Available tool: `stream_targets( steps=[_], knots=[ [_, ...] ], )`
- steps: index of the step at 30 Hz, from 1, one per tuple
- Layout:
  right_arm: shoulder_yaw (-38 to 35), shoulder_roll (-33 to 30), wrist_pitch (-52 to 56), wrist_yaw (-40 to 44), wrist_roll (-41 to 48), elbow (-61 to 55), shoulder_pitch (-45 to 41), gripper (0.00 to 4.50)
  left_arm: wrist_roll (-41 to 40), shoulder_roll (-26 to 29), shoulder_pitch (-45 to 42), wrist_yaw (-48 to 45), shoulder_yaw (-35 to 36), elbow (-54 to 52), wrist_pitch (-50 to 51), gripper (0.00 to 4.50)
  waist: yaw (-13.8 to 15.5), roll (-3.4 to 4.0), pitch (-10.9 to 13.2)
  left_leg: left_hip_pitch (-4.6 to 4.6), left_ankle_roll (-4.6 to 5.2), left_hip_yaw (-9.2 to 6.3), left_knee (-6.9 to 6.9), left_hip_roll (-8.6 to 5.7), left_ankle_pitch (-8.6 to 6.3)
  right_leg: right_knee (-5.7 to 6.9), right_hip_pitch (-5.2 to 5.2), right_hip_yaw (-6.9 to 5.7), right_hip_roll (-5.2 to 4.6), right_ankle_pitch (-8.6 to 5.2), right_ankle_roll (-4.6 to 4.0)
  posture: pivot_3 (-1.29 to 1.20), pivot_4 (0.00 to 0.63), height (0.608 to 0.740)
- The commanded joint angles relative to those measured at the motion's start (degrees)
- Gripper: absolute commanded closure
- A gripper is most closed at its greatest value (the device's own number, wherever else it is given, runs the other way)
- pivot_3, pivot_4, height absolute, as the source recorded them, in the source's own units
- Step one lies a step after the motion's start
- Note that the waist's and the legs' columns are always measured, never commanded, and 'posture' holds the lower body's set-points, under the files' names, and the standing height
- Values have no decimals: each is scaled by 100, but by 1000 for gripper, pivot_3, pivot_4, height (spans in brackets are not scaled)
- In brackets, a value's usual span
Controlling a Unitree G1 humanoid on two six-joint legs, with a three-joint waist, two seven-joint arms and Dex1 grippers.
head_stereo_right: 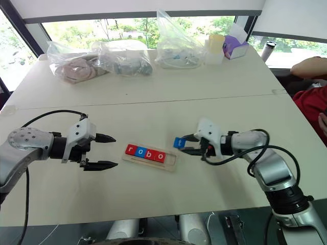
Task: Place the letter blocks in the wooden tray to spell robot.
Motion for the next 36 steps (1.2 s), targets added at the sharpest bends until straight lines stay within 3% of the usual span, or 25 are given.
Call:
stream_targets(
  steps=[1, 10, 27, 32, 36],
  knots=[
    [286, -15, 254, -97, -191, -394, -202, 3361, -47, -41, 66, 75, 217, -174, -76, 0, 37, 0, 0, -2, 0, 3, 0, 0, 0, -4, 0, 1, -1, 0, 0, 0, 150, 740],
    [686, 68, 429, -334, -491, -376, -251, 3361, -442, -56, 300, 166, 327, -751, 315, 0, 71, -1, 0, -5, 0, -2, 0, 2, 0, -3, -3, -2, 3, 1, 0, 0, 150, 740],
    [874, 219, 417, -469, -719, -221, -246, 3361, -442, -365, 10, 475, 208, -678, 399, 0, 56, -1, -1, -2, 0, 0, 1, 1, 0, -2, -3, -1, 4, 2, 0, 0, 150, 740],
    [755, 317, 442, -551, -643, -236, -253, 3361, -435, -381, 13, 501, 212, -694, 411, 0, 58, -1, -1, -2, 0, -1, 0, 1, 0, -2, -3, -1, 5, 2, -1, 0, 150, 740],
    [142, 464, 806, -577, -12, -534, -296, 3361, -438, -378, 31, 515, 222, -690, 409, 0, 59, -1, -1, -2, 0, -1, 1, 1, 0, -2, -3, -1, 5, 2, -1, 0, 150, 740]
  ],
)
